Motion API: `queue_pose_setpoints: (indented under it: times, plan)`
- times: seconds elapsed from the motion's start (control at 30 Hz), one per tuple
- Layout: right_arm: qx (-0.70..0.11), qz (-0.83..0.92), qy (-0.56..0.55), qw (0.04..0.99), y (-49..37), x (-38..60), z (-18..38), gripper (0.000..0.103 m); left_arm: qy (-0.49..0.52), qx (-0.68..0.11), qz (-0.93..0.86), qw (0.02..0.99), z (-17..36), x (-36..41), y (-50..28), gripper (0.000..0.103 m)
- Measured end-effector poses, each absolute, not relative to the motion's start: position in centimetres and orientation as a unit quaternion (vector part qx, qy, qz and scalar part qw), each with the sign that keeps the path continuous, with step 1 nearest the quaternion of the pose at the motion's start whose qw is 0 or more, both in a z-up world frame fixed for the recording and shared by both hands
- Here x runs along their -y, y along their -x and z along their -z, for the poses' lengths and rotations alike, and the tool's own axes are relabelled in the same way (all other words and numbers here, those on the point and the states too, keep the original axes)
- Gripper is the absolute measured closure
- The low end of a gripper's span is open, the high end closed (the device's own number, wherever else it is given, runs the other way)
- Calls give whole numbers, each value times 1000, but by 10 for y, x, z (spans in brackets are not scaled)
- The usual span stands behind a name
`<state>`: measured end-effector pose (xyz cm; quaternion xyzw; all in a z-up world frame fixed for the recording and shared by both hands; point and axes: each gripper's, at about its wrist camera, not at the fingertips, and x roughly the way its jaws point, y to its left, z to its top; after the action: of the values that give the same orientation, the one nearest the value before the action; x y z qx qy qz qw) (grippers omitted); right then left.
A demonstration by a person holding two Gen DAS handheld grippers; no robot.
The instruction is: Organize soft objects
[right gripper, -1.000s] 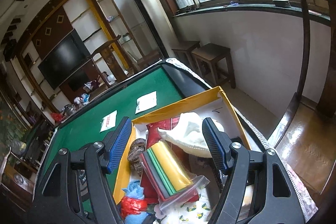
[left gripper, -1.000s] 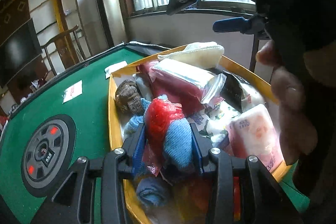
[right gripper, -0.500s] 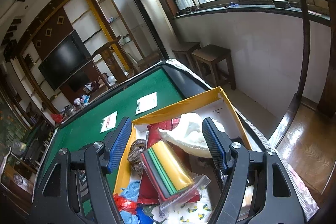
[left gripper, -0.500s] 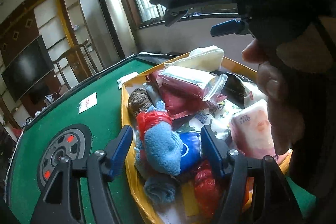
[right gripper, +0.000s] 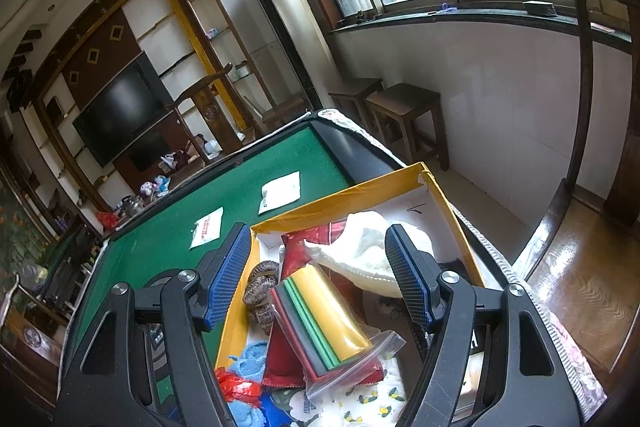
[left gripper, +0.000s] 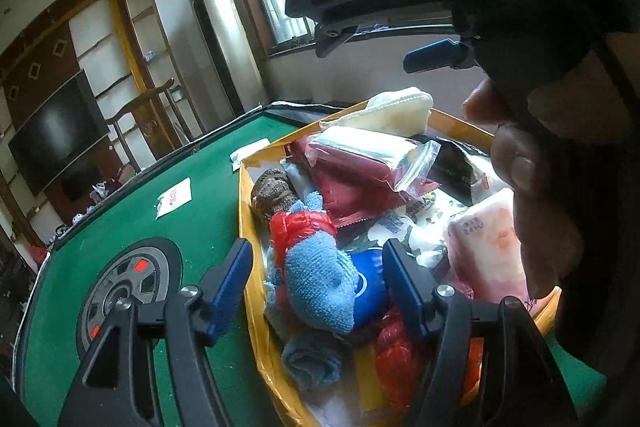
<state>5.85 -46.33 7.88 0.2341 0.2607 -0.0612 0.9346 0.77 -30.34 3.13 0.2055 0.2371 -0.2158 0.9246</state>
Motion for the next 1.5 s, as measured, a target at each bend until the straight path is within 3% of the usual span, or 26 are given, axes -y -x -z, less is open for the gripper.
queue_pose_setpoints:
  times: [0.87,1.1,1.27,1.5]
  plan:
    - [-308,37,-206,928,-71,449,-66,33,-203,-237,222,924,-29,303,-6,35]
    - [-356,30,-151,922,-78,440,-56,33,-219,-226,220,923,-27,303,-2,35]
    - [-407,35,-55,911,-83,432,-37,33,-203,-237,230,922,-27,295,-6,34]
    - [-422,78,-60,901,-80,451,-35,33,-197,-241,229,922,-28,291,-8,29]
